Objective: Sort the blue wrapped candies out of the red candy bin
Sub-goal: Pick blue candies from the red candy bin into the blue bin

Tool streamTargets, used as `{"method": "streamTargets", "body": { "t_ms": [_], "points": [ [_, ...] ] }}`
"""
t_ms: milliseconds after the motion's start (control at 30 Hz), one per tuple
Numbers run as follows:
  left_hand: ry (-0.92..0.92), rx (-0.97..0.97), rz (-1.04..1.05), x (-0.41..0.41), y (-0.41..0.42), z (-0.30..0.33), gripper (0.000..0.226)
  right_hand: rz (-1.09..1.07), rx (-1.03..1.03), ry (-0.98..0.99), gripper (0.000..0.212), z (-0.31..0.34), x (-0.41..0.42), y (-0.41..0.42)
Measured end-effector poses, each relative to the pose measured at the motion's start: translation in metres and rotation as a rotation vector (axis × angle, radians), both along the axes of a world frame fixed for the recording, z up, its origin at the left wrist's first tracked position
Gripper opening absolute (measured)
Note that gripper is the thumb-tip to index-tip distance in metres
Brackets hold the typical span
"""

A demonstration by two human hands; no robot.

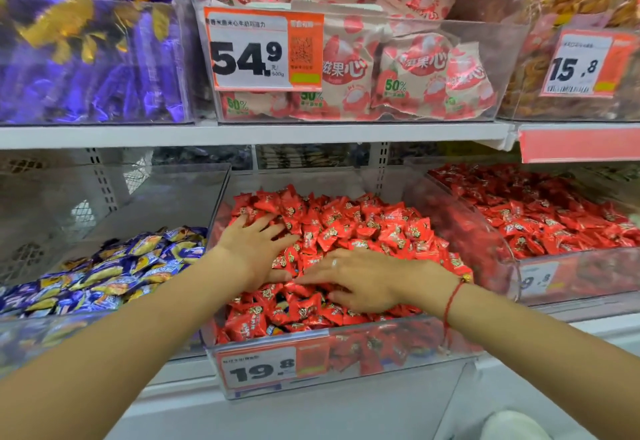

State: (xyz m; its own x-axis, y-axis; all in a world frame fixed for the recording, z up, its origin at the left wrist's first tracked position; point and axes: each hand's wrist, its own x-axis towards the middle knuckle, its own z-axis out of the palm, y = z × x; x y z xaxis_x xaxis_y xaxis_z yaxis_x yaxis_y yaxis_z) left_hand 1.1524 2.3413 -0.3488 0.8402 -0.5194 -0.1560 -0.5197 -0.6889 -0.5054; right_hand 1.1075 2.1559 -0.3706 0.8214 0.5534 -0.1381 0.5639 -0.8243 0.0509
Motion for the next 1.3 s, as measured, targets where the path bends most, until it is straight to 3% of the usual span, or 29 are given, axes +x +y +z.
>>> {"method": "streamTargets", "body": {
  "t_ms": [167, 400, 467, 533, 700, 833, 900, 1033, 1300],
  "points": [
    [-0.025, -0.002, -0.054, -0.01, 0.009, 0.01, 0.069, -0.05, -0.26, -0.052, 0.039, 0.018, -0.005, -0.023],
    [-0.054, -0.194, -0.3, -0.044, 0.025, 0.014, 0.051, -0.145, -0.345, -0.044, 0.035, 0.043, -0.022, -0.035],
    [-0.185, -0.297, -0.397, -0.051, 0.04, 0.008, 0.036, -0.157, -0.297, -0.078, 0.033, 0.049, -0.028, -0.034],
    [-0.246, -0.521, -0.401, -0.054, 0.058, -0.002, 0.021, -0.126, -0.189, -0.128, 0.033, 0.051, -0.031, -0.029],
    [-0.307, -0.957, -0.344, -0.073, 0.079, -0.019, 0.035, -0.032, 0.038, -0.016, 0.043, 0.051, -0.028, 0.007],
    [-0.293, -1.064, -0.239, -0.079, 0.091, -0.034, 0.051, 0.123, 0.353, 0.076, 0.031, 0.04, -0.021, 0.051],
    [-0.258, -1.089, -0.197, -0.08, 0.093, -0.04, 0.057, 0.207, 0.38, 0.134, 0.034, 0.025, -0.018, 0.069],
    [-0.22, -1.088, -0.161, -0.082, 0.093, -0.044, 0.057, 0.217, 0.21, 0.072, 0.039, 0.005, 0.005, 0.068],
    [-0.216, -1.11, -0.167, -0.081, 0.093, -0.047, 0.052, 0.09, -0.059, -0.105, 0.032, 0.032, 0.015, 0.019]
  ]
}}
